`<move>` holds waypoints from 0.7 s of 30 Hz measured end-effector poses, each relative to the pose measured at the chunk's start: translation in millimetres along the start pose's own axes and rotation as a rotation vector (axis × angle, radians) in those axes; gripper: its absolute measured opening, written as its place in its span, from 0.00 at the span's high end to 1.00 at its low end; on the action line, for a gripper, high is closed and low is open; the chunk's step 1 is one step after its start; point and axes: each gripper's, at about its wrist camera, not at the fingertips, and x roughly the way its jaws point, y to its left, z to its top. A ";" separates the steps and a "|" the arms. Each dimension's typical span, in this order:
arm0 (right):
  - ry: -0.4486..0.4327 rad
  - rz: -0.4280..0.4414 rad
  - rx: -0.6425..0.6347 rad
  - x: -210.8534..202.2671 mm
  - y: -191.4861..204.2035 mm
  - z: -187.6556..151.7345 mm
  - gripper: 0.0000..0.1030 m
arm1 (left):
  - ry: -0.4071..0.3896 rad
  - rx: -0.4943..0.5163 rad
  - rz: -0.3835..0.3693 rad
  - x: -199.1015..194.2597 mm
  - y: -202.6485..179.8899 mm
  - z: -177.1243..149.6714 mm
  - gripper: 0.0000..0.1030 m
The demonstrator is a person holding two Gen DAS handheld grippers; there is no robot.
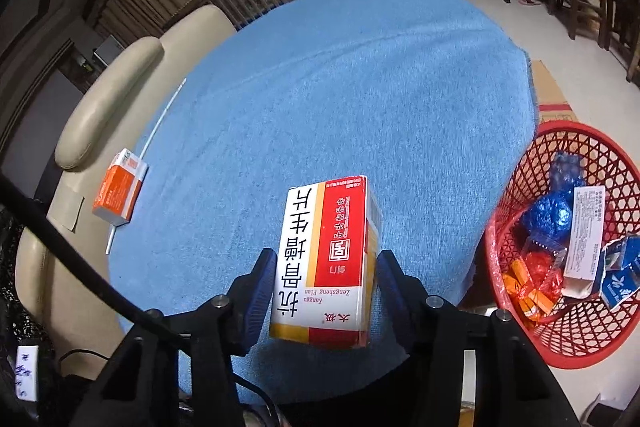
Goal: Collect trash
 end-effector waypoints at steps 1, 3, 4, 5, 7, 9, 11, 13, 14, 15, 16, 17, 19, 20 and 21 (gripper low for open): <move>-0.007 0.006 -0.001 -2.0 0.1 0.3 0.47 | -0.018 -0.003 -0.011 -6.0 -0.7 0.9 0.95; -0.024 0.026 -0.006 -7.0 2.1 1.0 0.47 | -0.063 -0.017 -0.023 -20.3 -0.5 5.2 0.97; -0.033 0.033 -0.006 -9.3 3.0 1.5 0.47 | -0.080 -0.022 -0.022 -26.4 3.6 7.1 0.97; -0.038 0.041 -0.004 -11.4 3.3 2.3 0.47 | -0.105 -0.030 -0.024 -35.2 5.2 11.3 0.97; -0.052 0.064 0.007 -15.9 2.8 3.9 0.47 | -0.144 -0.032 -0.014 -50.4 10.3 18.2 0.97; -0.069 0.084 0.017 -21.5 0.9 4.8 0.47 | -0.193 -0.029 0.022 -69.5 12.6 29.0 0.97; -0.087 0.108 0.028 -26.8 -0.2 6.0 0.47 | -0.232 -0.036 0.050 -83.9 14.7 38.5 0.97; -0.102 0.123 0.033 -30.0 -0.1 7.4 0.47 | -0.279 -0.047 0.114 -99.1 17.6 48.4 0.97; -0.111 0.133 0.032 -33.0 0.3 7.9 0.47 | -0.294 -0.052 0.143 -104.0 17.2 53.0 0.97; -0.117 0.137 0.031 -34.9 0.8 8.8 0.47 | -0.311 -0.061 0.169 -108.6 19.4 58.7 0.97; -0.127 0.143 0.030 -37.7 1.2 9.1 0.47 | -0.325 -0.066 0.199 -111.9 20.5 64.1 0.97; -0.131 0.145 0.028 -39.3 2.0 9.9 0.47 | -0.328 -0.063 0.212 -111.9 21.0 66.7 0.97; -0.131 0.148 0.022 -42.2 2.4 10.3 0.47 | -0.289 -0.054 0.180 -105.7 22.7 69.8 0.97; -0.133 0.147 0.022 -43.8 1.7 9.6 0.47 | -0.272 -0.059 0.182 -97.9 21.7 68.7 0.97; -0.136 0.146 0.021 -45.7 0.4 9.0 0.47 | -0.239 -0.068 0.190 -89.6 23.5 65.0 0.97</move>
